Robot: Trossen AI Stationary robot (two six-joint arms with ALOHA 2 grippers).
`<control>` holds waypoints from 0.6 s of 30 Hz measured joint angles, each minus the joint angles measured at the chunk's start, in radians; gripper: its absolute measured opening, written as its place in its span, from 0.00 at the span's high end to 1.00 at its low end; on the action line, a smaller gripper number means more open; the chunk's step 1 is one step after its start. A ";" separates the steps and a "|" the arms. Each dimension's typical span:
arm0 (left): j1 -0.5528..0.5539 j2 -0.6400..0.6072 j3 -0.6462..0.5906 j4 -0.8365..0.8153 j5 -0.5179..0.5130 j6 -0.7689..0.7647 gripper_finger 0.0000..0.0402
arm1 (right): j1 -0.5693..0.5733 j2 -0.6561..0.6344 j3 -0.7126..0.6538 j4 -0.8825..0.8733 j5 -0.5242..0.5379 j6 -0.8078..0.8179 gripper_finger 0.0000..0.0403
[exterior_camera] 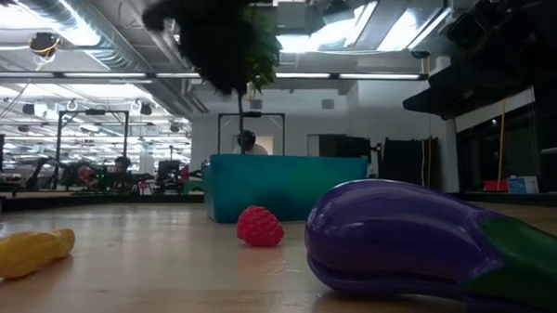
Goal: Pick and placing Produce into tupperware
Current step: Put the red strawberry into the blue bin
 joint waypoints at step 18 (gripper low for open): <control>-0.303 -0.479 -0.608 0.638 -0.103 -0.267 0.53 | 0.000 0.000 0.000 0.029 -0.002 0.050 0.17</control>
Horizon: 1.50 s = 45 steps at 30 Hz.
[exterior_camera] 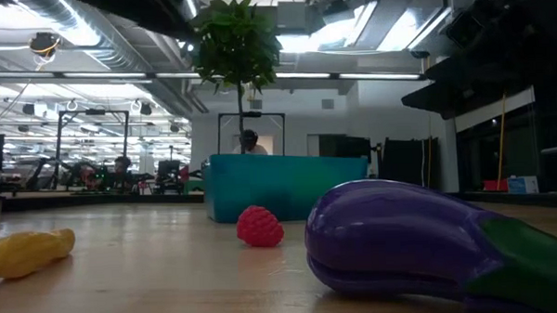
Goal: Pick and placing Produce into tupperware
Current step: Put the red strawberry into the blue bin
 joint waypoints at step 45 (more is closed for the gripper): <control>-0.120 -0.162 -0.351 0.296 -0.071 -0.035 0.19 | 0.000 0.000 0.000 0.053 -0.001 0.107 0.17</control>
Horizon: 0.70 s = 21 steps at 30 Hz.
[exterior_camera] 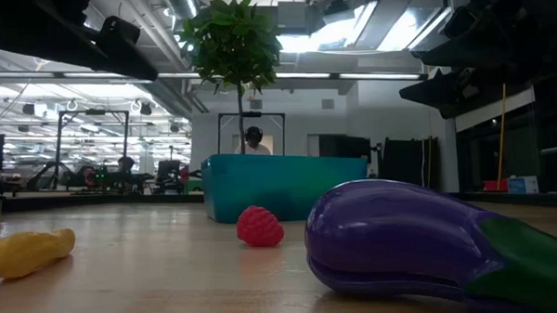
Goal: Pick and placing Produce into tupperware
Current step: Put the red strawberry into the blue bin
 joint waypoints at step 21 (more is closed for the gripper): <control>-0.144 0.001 0.207 -0.473 -0.036 -0.446 0.15 | 0.000 0.000 0.000 -0.014 0.000 -0.005 0.17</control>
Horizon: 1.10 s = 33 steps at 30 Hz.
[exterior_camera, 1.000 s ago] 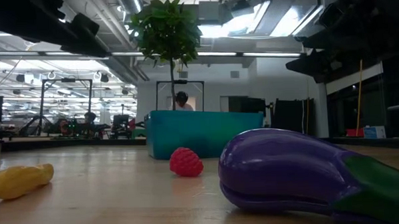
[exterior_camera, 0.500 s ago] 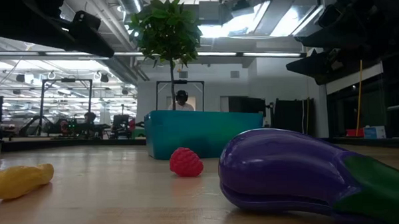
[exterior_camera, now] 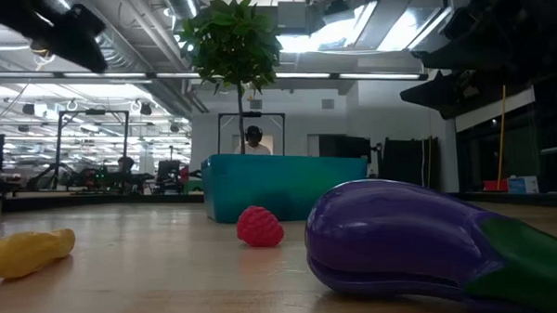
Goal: Pick and placing Produce into tupperware
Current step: Put the red strawberry into the blue bin
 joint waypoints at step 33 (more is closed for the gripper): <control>-0.348 0.471 0.412 -0.453 0.097 -0.902 0.15 | 0.033 0.000 0.000 -0.001 0.000 0.027 0.17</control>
